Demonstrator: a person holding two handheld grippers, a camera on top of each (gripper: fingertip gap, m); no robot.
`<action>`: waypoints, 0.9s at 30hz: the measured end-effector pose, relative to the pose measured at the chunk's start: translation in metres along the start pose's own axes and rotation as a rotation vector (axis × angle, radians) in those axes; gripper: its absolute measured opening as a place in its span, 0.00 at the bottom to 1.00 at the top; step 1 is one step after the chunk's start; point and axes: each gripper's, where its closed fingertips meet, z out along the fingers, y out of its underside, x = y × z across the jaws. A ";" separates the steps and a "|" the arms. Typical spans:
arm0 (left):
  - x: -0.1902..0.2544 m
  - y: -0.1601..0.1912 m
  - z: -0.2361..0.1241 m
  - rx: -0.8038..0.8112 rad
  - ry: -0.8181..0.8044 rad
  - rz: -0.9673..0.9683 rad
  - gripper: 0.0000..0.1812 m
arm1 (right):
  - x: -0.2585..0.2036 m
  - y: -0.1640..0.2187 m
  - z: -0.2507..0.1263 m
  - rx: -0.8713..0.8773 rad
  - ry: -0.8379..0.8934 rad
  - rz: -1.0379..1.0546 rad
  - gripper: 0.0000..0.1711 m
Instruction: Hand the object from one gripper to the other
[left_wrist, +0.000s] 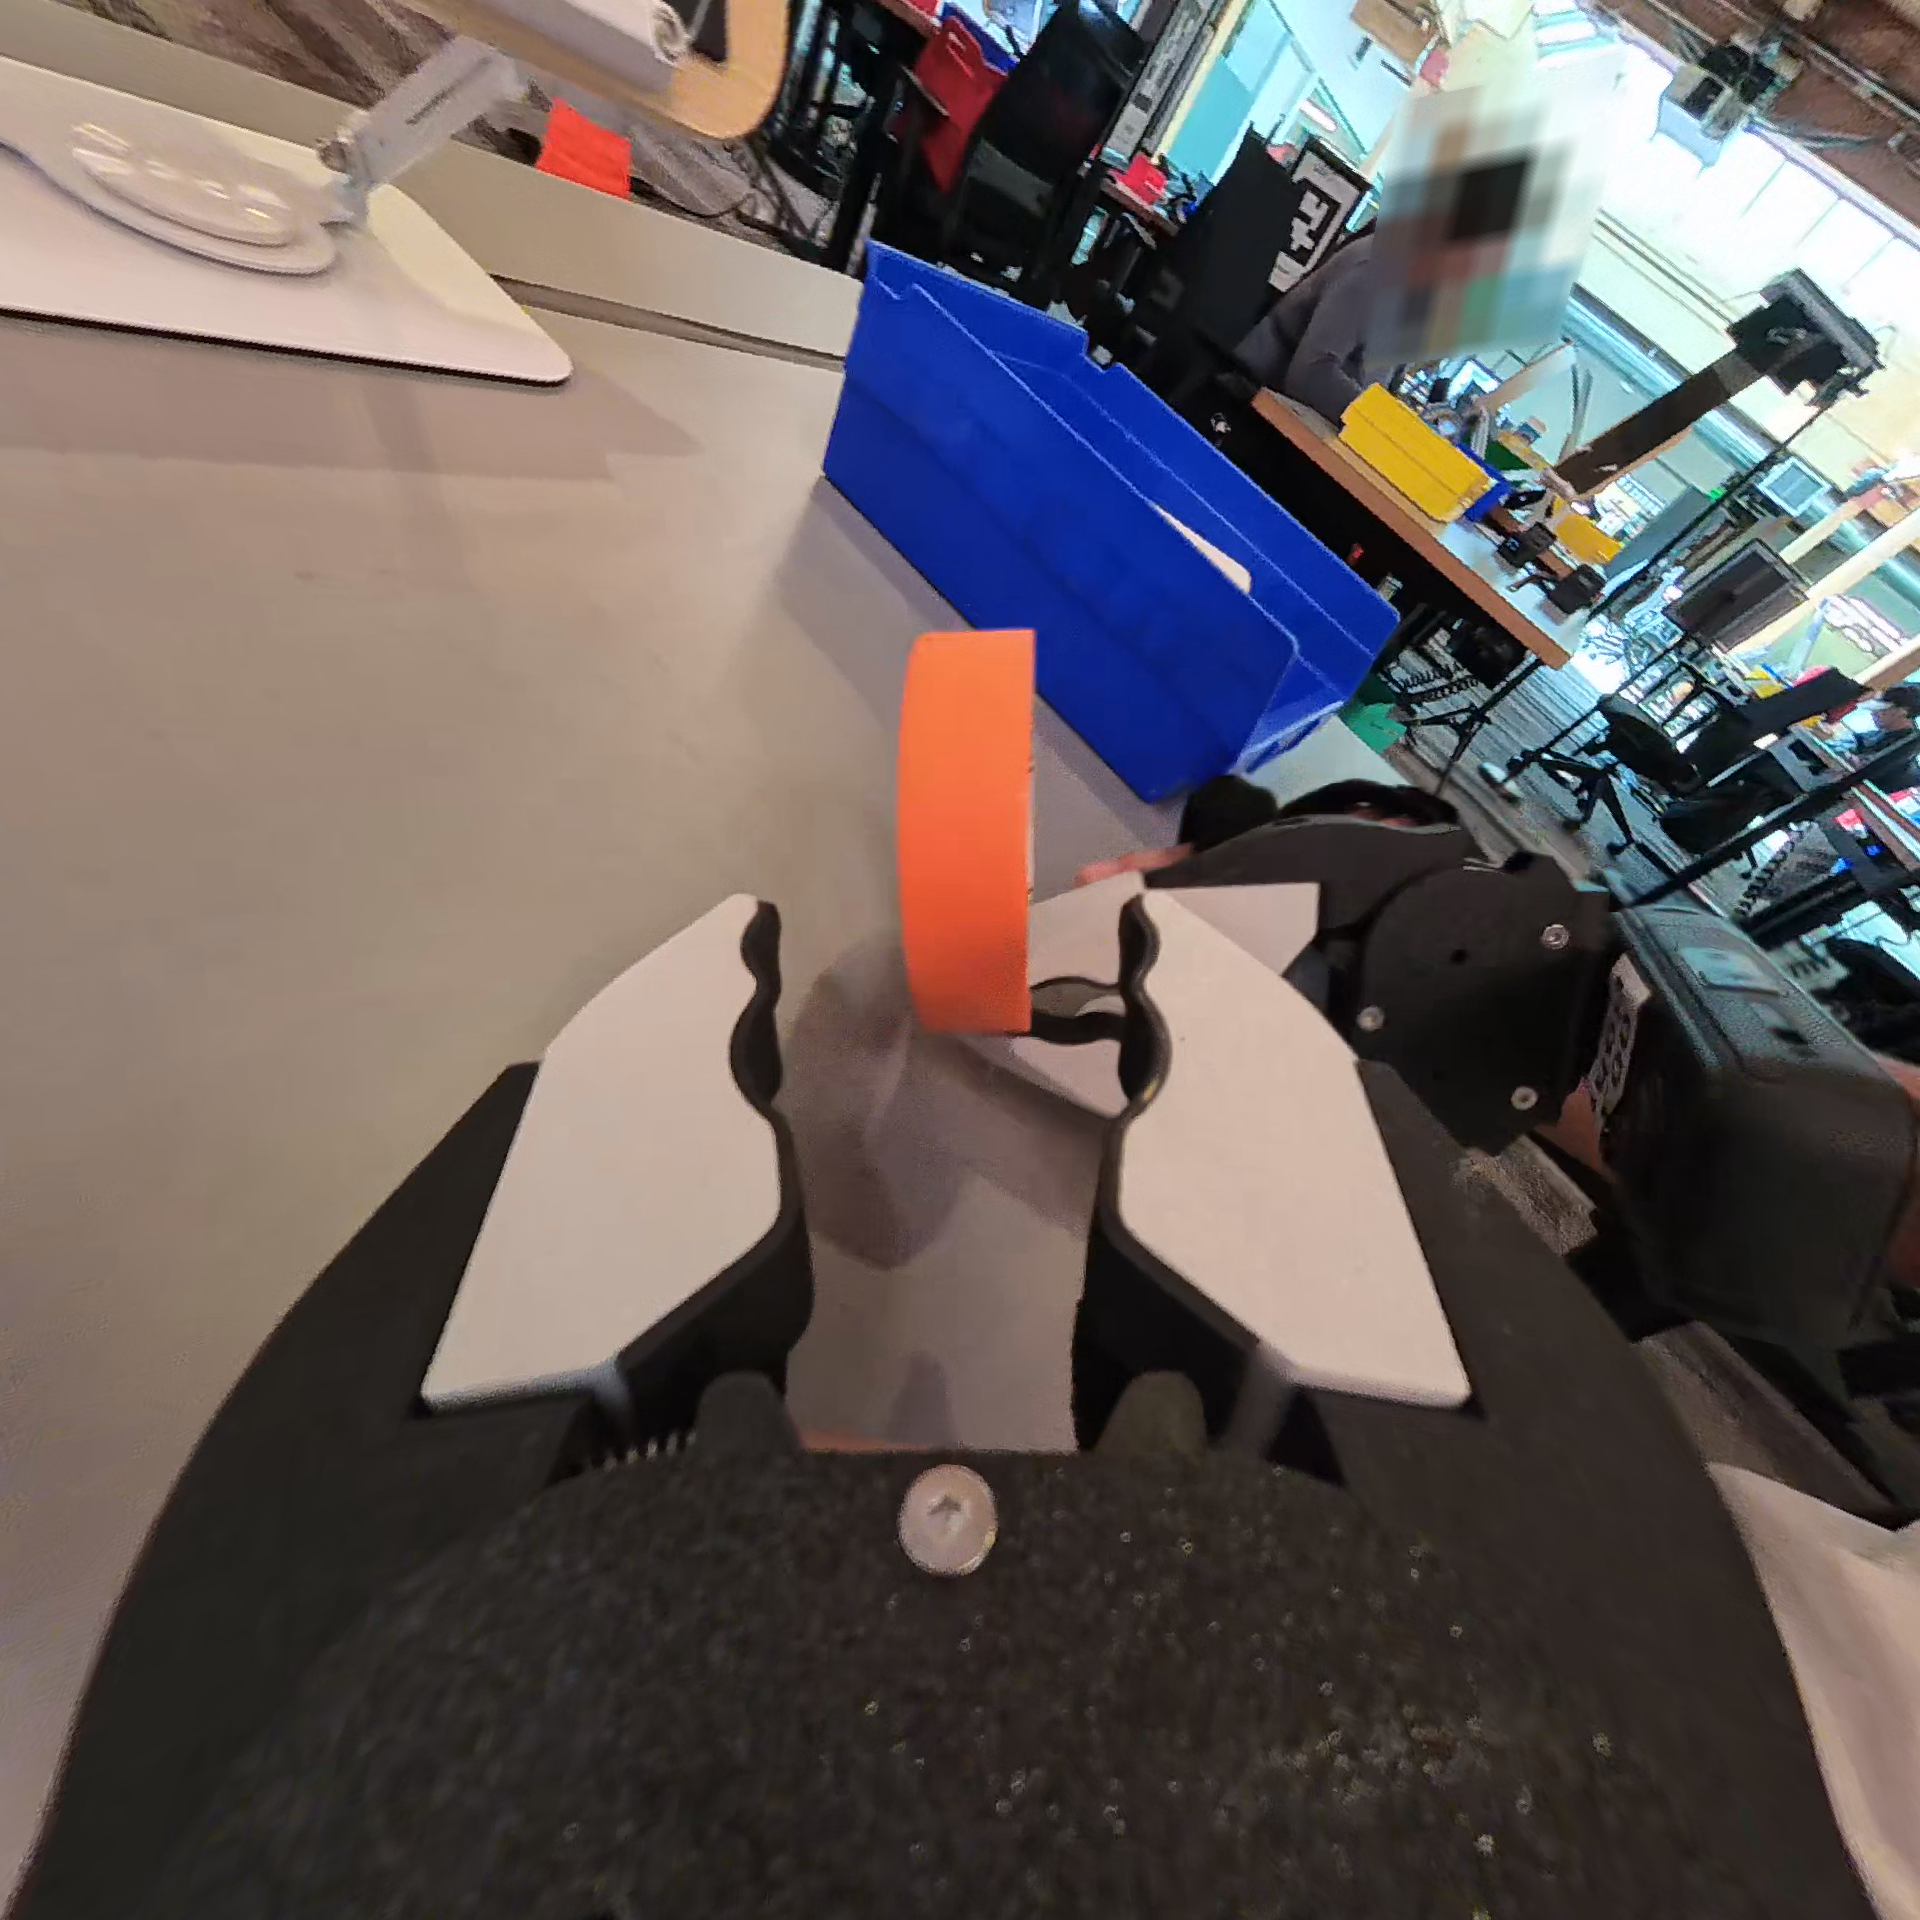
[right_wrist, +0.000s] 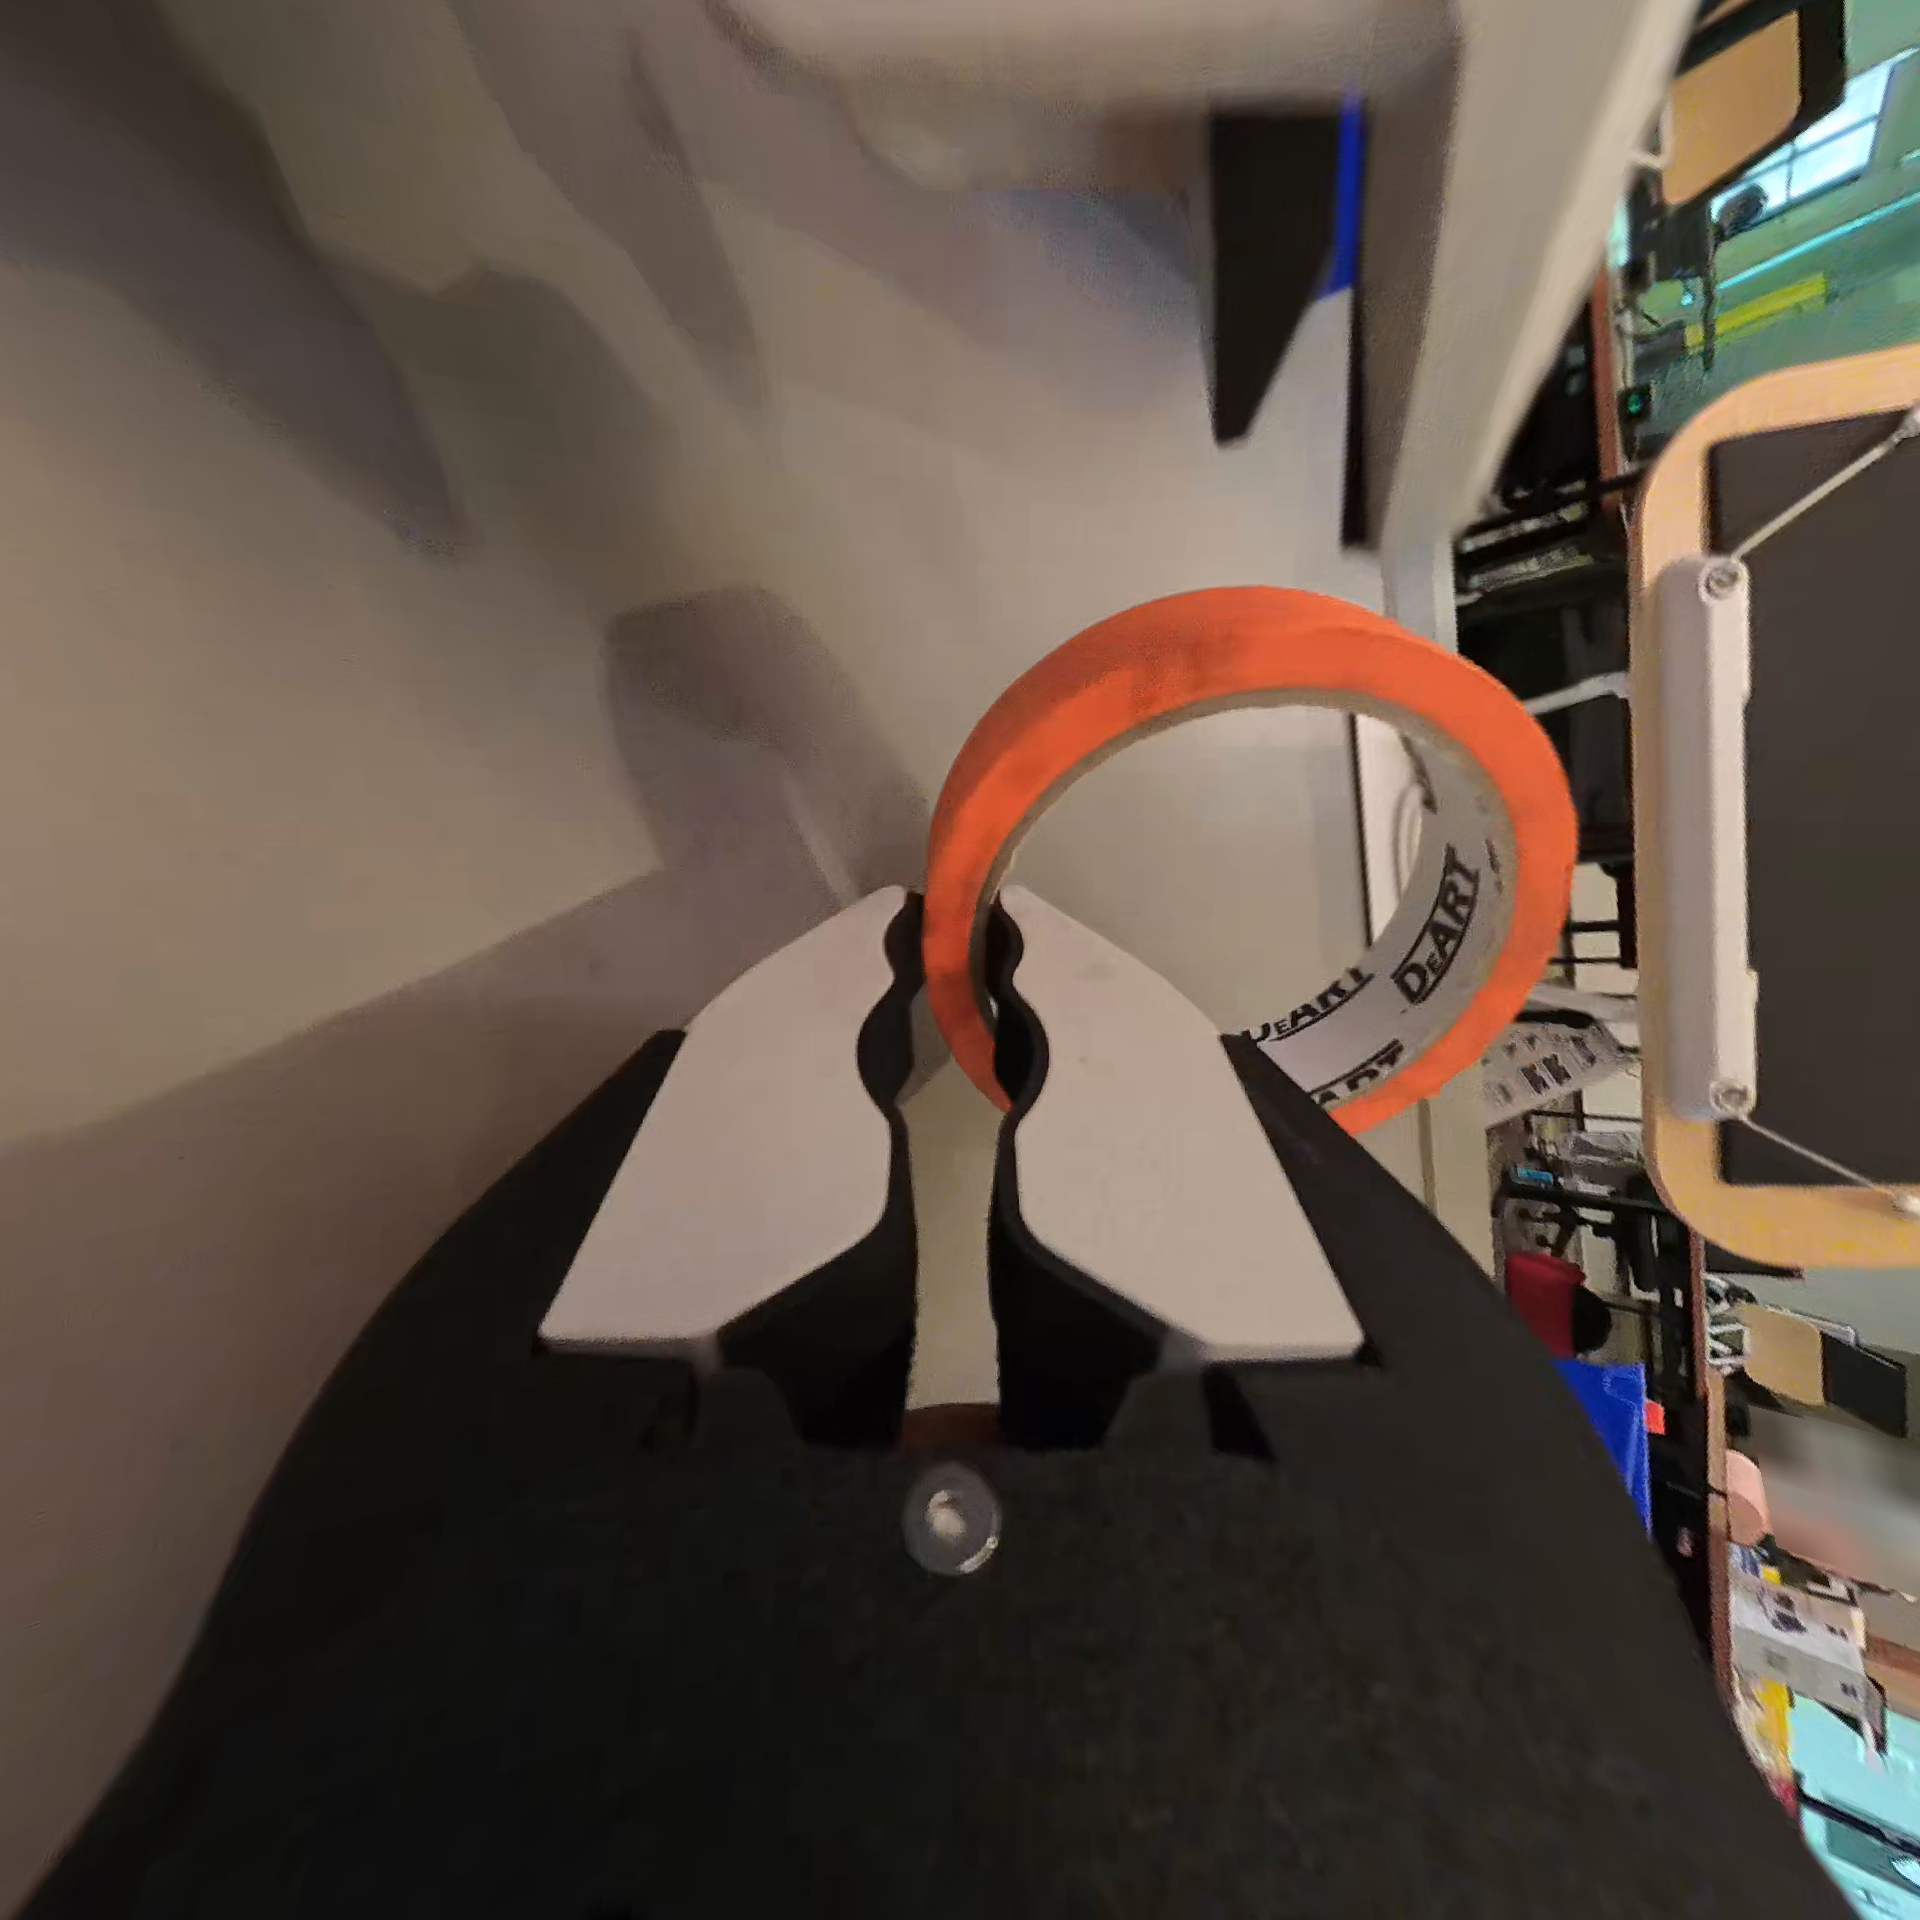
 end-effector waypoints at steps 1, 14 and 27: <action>0.003 0.002 0.002 -0.010 0.010 0.008 0.34 | -0.002 -0.004 0.001 0.008 -0.005 0.000 0.06; 0.011 0.009 0.003 -0.068 0.034 0.053 0.16 | -0.007 -0.031 -0.011 0.172 0.052 -0.033 0.10; 0.007 -0.036 -0.033 0.267 0.415 -0.505 0.15 | 0.079 -0.059 -0.106 1.027 -0.388 1.135 0.39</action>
